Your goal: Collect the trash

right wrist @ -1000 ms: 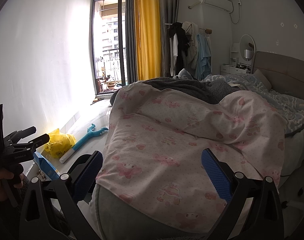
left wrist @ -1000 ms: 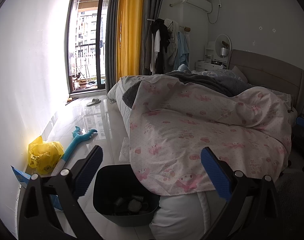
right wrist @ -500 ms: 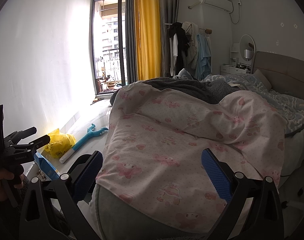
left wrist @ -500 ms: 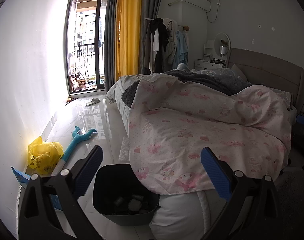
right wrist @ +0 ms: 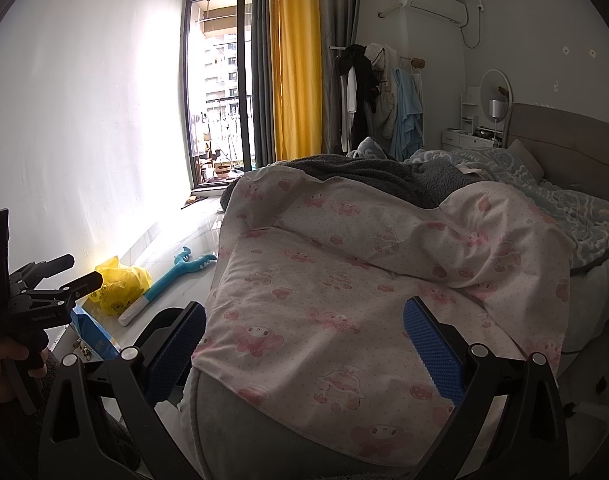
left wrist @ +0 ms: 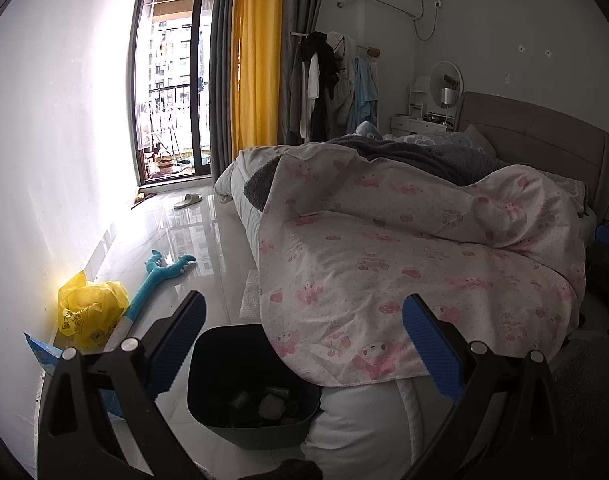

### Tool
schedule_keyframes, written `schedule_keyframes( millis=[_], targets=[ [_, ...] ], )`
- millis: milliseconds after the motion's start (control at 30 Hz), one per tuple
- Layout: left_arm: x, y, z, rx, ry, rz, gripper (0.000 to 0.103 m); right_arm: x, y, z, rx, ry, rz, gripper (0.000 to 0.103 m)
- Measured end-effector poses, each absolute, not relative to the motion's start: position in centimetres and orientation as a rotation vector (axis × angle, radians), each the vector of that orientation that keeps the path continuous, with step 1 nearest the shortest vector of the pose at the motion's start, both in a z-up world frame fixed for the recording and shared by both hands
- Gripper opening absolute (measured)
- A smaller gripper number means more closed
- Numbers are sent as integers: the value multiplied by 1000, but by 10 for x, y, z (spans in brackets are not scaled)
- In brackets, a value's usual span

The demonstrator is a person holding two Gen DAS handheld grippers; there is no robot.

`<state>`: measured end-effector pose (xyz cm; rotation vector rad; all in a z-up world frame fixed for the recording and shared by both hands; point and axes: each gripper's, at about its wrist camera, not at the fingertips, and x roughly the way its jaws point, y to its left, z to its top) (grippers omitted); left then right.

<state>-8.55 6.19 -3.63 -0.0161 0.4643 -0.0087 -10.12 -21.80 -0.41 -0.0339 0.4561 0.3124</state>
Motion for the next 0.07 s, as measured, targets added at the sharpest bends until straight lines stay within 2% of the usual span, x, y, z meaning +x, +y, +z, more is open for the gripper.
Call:
schedule_keyframes(
  millis=[67],
  targets=[
    [-85, 63, -37, -16, 467, -10, 100, -101, -218, -4, -33, 456, 313, 100]
  ],
)
